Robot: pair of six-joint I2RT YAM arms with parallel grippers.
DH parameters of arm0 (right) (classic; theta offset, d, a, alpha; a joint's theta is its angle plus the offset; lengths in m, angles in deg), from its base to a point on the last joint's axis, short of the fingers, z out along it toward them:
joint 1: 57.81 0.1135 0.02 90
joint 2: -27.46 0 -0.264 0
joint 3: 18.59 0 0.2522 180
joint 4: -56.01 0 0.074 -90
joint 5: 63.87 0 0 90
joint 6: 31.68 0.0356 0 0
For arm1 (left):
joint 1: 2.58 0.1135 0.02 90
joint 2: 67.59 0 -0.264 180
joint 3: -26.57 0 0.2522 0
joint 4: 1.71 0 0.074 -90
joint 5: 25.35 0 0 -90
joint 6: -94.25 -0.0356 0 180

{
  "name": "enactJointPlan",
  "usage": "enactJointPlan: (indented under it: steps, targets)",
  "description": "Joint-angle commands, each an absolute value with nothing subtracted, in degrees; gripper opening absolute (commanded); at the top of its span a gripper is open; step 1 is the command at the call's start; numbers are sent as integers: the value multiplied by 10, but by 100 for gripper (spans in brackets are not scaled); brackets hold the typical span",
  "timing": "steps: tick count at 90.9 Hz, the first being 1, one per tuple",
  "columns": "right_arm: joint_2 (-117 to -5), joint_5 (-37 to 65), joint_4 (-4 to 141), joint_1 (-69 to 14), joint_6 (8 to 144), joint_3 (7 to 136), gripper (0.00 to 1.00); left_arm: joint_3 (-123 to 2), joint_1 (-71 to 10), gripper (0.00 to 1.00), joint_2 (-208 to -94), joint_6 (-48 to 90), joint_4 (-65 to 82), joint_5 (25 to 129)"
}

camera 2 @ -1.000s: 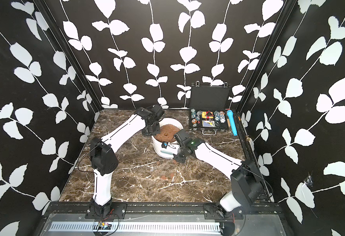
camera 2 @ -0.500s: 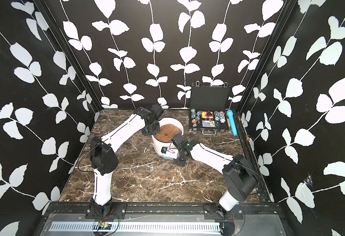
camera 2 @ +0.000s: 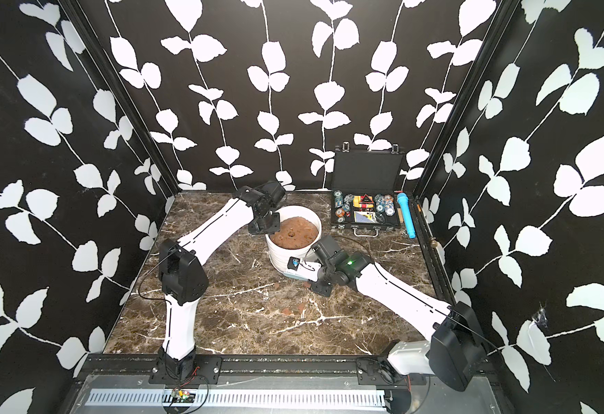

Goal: Scrub the dried mud off the ceramic pot
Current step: Place the brush at the center of the board.

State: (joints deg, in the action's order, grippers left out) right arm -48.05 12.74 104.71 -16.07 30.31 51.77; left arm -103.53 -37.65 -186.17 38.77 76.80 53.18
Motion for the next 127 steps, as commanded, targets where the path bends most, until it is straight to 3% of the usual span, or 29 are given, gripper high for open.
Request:
enactJointPlan:
  steps: [1,22,40,53,67,95,106,127]
  targets:
    - [-455,101,1024,-175,324,496,0,-1054,-373,30,-1859,369,748,543]
    - [-476,73,1017,-177,349,481,0,-1057,-372,44,-1828,345,731,537]
    - [-444,167,977,-178,538,437,0,-1047,-354,59,-1790,279,715,517]
    - [-381,200,934,-175,707,375,0,-940,-316,81,-1720,214,619,593]
    - [-367,259,951,-173,813,330,0,-802,-261,94,-1645,182,504,647]
    - [-399,318,878,-170,894,280,0,-590,-232,99,-1578,163,363,706]
    - [-424,304,854,-169,896,270,12,-536,-232,99,-1559,158,326,719]
    - [-456,307,831,-170,880,282,25,-474,-232,99,-1518,120,306,687]
